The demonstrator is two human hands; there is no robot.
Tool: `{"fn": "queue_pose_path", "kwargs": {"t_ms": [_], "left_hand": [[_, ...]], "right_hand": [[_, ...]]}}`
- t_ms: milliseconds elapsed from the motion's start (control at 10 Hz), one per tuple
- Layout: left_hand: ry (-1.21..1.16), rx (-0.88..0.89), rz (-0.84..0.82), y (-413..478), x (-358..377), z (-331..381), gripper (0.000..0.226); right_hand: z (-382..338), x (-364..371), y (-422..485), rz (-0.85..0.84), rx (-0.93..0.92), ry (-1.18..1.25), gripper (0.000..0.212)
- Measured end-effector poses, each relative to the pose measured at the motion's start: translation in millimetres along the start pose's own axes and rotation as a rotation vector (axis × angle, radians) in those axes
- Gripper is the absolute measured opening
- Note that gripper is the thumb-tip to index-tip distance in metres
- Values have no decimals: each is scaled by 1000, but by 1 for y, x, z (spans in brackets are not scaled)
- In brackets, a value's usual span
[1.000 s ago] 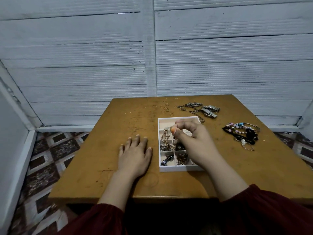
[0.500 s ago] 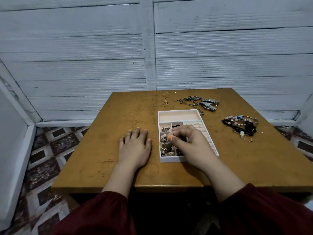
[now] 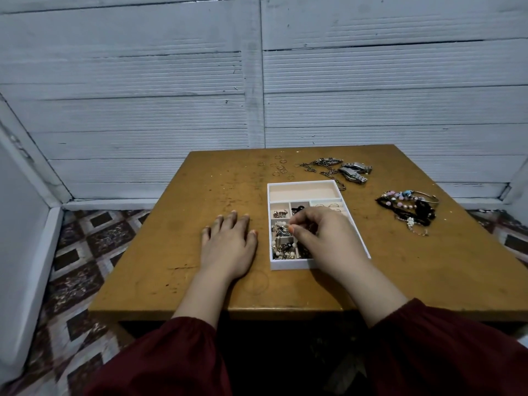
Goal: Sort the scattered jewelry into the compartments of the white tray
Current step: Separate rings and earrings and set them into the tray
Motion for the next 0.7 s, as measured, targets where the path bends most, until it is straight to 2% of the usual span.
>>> {"fn": "queue_pose_path", "kwargs": {"t_ms": [400,600,700], "left_hand": [[1,-1,19,1,0,0,51],[0,-3,21,1,0,0,52],[-2,-6,21,1,0,-1,52]], "right_hand": [[-2,9,-2,-40,3,-92,2],[-8,2,-2,-35,-38,-245,10],[-3,5,-3,-79,3,-257,12]]}}
Point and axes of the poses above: each hand's wrist, its own y-axis towards the middle knuckle, its own x-axis out of the palm, z = x × y, the point moved 10 cm from there along y, towards the middle knuckle, and after that the axes turned 9 degrees about z, right-handed, at the moved point
